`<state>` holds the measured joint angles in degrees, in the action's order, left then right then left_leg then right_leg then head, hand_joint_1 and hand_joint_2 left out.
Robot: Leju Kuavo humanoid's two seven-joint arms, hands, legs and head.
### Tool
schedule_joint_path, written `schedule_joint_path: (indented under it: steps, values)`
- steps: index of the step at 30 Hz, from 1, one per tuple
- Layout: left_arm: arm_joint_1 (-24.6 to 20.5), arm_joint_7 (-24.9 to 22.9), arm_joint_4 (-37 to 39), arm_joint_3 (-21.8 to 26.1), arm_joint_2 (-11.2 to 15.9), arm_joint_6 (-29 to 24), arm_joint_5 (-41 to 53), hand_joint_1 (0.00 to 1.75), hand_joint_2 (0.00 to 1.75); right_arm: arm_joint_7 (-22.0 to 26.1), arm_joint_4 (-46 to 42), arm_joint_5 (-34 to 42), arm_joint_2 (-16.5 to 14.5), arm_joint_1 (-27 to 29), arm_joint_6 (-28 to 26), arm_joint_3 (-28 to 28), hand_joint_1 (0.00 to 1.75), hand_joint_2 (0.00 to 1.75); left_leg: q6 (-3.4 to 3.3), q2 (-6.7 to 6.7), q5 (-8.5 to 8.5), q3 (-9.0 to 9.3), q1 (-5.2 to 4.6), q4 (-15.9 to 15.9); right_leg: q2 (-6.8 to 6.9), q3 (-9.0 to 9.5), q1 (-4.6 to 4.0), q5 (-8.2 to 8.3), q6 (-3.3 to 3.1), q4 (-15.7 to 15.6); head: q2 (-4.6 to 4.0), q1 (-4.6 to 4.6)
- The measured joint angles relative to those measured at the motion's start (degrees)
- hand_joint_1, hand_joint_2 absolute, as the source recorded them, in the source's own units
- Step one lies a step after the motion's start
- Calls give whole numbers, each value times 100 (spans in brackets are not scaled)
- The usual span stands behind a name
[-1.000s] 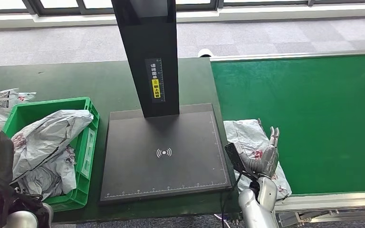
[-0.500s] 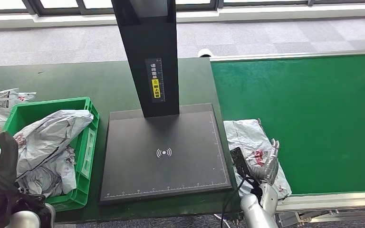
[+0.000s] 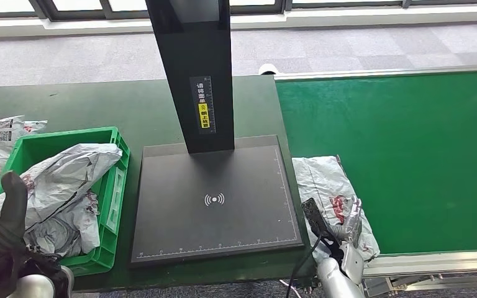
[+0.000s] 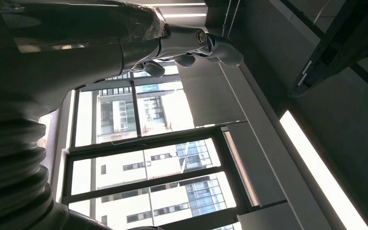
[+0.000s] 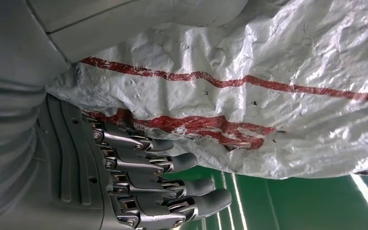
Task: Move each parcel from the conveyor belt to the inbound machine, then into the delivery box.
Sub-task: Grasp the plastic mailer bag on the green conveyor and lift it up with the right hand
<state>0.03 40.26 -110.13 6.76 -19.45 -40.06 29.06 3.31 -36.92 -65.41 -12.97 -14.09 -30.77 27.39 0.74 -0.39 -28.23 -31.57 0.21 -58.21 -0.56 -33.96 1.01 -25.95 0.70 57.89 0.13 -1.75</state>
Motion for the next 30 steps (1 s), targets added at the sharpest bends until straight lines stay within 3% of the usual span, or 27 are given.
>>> schedule_joint_path:
  steps: [3, 4, 22, 24, 27, 30]
  values:
    - [0, 0, 13, -9, -1, 0, 3, 0, 175, -52, 78, -40, 28, -1, 71, 0, 158, 175, 0, 0, 0, 0, 0, 0, 0, 0, 0, 0, 0, 0, 0, 0]
    - [0, 0, 14, -15, -1, 0, 4, 0, 175, -57, 94, -49, 34, 0, 102, 0, 175, 175, 0, 0, 0, 0, 0, 0, 0, 0, 0, 0, 0, 0, 0, -1]
    - [5, 0, 11, -49, 0, 0, 27, 0, 175, -44, 111, -15, 102, 11, 29, -1, 175, 175, 0, -1, 0, 13, 1, 0, 0, 12, -2, 0, 0, 0, 0, 0]
    - [18, 0, 10, -49, 0, 0, 27, 0, 175, 300, -9, 253, 86, 86, -299, 1, 175, 175, 0, -5, 0, 10, 1, 0, 4, 11, -1, 0, 0, 0, 0, -1]
    - [71, 0, 5, -50, 0, 0, 26, 0, 175, 1294, -600, 1020, -34, 338, -820, 31, 175, 175, 0, -9, 0, 1, 0, 0, 8, 5, 0, -1, 0, 0, 0, -2]
    - [88, 0, 4, -64, 0, 0, 20, 0, 175, 2030, -1385, 1498, -225, 545, -934, 145, 175, 175, 0, -5, -1, -2, 0, 0, 6, 0, 0, -2, 0, 0, 0, -1]
